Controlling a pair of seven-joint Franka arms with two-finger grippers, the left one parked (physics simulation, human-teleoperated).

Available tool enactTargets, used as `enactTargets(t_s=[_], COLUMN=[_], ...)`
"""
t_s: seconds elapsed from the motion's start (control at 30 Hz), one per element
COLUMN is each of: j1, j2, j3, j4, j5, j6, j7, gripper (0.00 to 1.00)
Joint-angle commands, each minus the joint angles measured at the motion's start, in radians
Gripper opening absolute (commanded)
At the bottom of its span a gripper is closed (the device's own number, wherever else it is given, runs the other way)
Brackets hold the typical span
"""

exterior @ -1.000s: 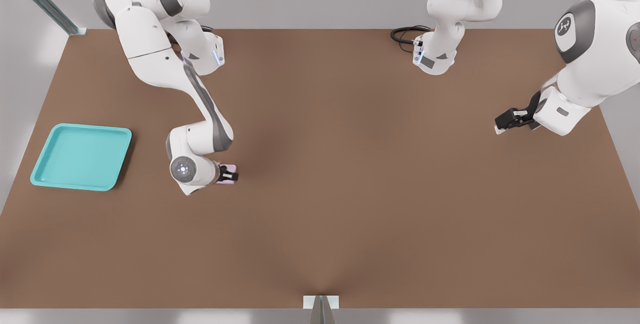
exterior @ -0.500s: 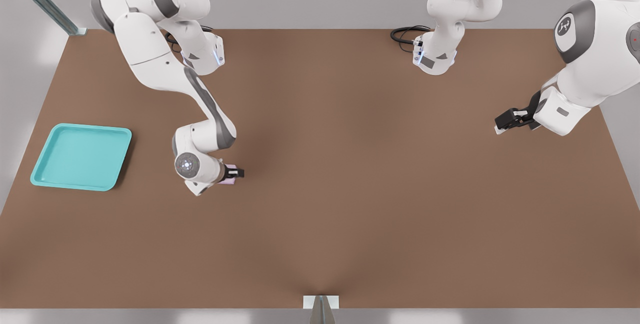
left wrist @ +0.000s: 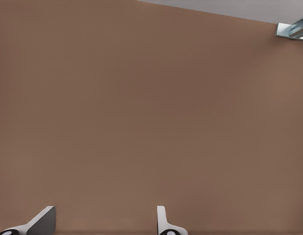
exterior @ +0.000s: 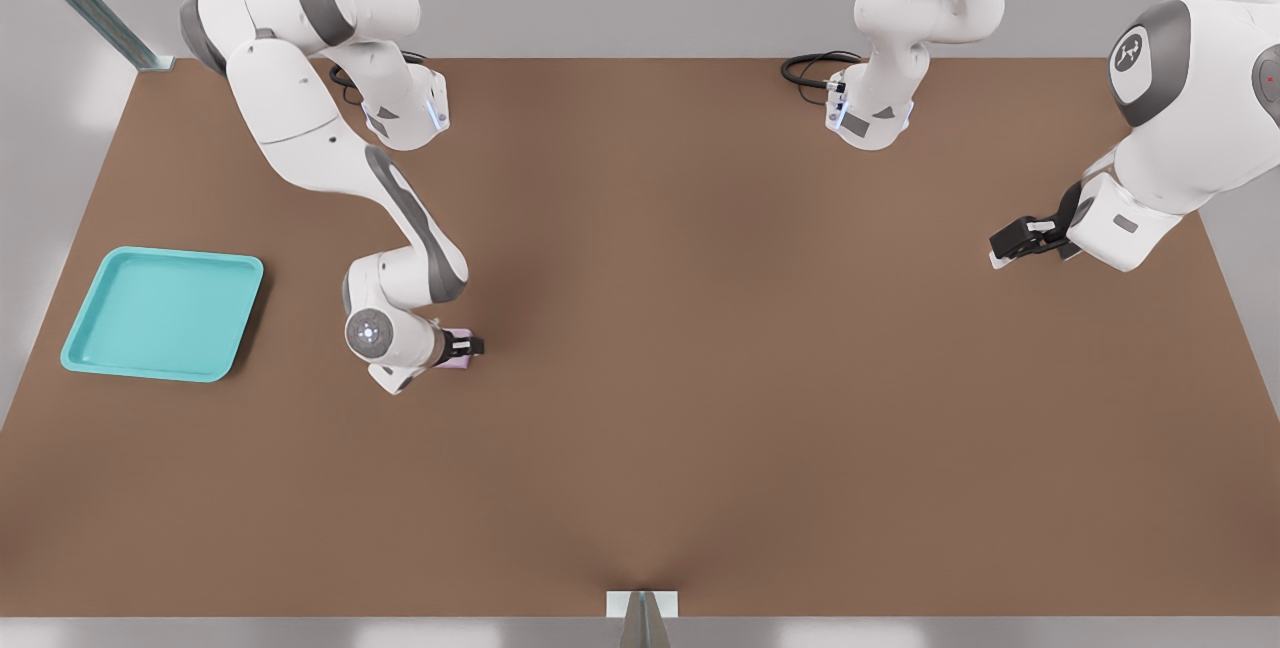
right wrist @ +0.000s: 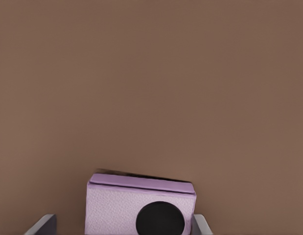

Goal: Keep left arm still and place phone on the tray with right arm

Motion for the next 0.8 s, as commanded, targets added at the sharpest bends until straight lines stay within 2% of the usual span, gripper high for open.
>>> enactTargets(t_s=[0.0,0.53,0.57,0.67,0.77], j1=[-0.004,-0.014,-0.014,-0.014,-0.014], j2=[0.006,0.008,0.006,0.005,0.000], j3=[-0.001,-0.001,-0.001,-0.001,-0.001], j4=[0.001,-0.016,-0.016,-0.016,-0.016], j5=[0.000,0.003,0.003,0.003,0.003], j6=[0.012,0.010,0.010,0.007,0.006], j7=[-0.079,-0.013,-0.015,-0.015,-0.016], gripper=[1.00,1.00,0.98,0.79,0.74])
